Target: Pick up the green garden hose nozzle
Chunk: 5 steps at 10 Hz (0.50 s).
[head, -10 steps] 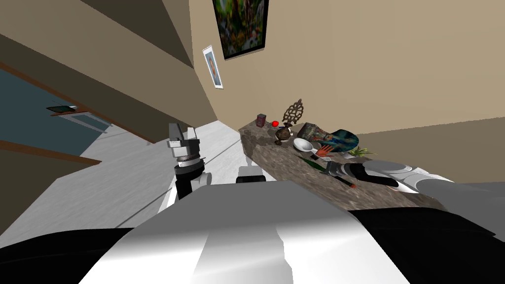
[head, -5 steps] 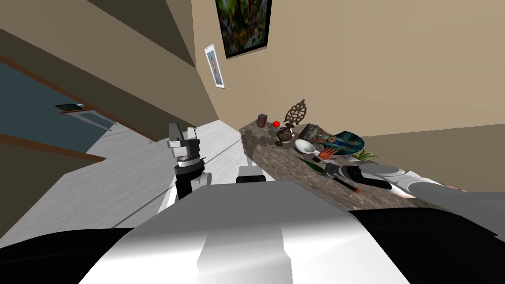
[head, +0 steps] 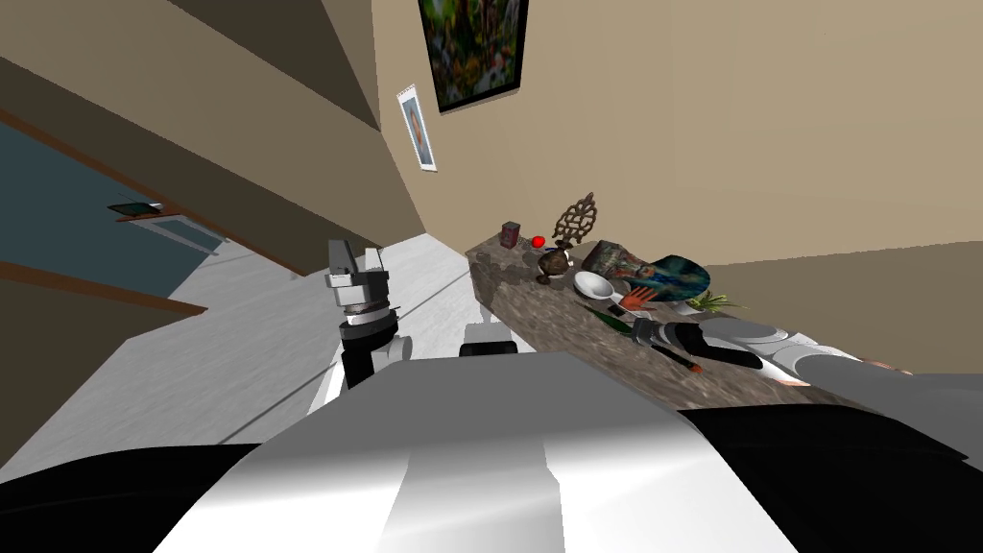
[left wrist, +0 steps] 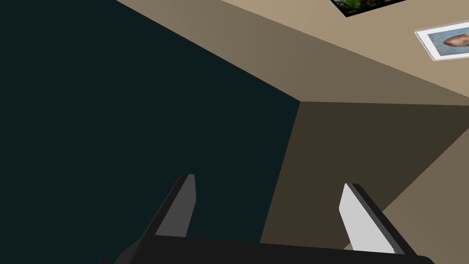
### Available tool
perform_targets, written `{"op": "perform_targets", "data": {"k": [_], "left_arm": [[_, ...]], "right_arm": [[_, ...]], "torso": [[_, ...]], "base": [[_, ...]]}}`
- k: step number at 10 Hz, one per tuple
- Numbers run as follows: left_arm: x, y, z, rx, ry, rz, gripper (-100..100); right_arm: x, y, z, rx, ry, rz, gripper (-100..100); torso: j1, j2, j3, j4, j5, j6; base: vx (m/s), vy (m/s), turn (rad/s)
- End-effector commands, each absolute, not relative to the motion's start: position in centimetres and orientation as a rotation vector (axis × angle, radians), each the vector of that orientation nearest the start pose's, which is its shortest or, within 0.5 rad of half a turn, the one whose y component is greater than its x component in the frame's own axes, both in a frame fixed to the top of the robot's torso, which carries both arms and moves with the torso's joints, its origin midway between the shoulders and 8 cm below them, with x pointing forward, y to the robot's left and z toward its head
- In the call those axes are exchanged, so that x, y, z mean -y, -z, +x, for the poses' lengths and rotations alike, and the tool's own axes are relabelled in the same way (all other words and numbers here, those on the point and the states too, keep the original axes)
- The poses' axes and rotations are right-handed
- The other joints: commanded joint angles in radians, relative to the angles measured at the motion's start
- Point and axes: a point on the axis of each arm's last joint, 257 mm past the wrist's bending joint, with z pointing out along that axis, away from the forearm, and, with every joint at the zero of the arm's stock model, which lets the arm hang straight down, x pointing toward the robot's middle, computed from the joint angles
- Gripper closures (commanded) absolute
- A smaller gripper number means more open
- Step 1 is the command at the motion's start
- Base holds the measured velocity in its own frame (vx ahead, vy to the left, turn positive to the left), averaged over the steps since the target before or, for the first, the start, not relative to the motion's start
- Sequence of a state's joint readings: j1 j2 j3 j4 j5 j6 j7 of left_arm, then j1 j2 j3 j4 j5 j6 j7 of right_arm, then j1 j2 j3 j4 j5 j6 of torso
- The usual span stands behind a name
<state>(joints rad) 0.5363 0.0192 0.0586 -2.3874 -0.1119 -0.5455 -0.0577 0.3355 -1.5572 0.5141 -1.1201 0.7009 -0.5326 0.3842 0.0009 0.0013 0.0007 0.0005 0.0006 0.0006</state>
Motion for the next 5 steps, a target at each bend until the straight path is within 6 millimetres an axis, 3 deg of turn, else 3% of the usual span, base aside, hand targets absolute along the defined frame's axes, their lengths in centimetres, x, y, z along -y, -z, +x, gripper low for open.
{"op": "perform_targets", "data": {"k": [1,2,4,5], "left_arm": [[-27.5,-6.7,31.1,-0.624,1.132,-0.446,0],[-27.5,-6.7,31.1,-0.624,1.132,-0.446,0],[-27.5,-6.7,31.1,-0.624,1.133,-0.446,0],[-27.5,-6.7,31.1,-0.624,1.133,-0.446,0]], "right_arm": [[67.3,33.7,21.8,-2.524,0.344,-1.192,0],[67.4,32.5,22.2,-2.518,0.344,-1.203,100],[67.5,32.2,22.3,-2.516,0.346,-1.206,100],[67.5,32.2,22.3,-2.517,0.344,-1.208,0]], "torso": [[0.000,0.000,0.000,0.000,0.000,0.000],[0.000,0.000,0.000,0.000,0.000,0.000],[0.003,0.003,0.002,0.001,0.002,0.001],[0.002,0.002,0.002,0.001,0.001,0.001]], "base": [[0.000,0.000,0.000],[-0.018,0.020,-0.086],[-0.026,0.022,-0.055],[0.000,0.000,0.000]]}}
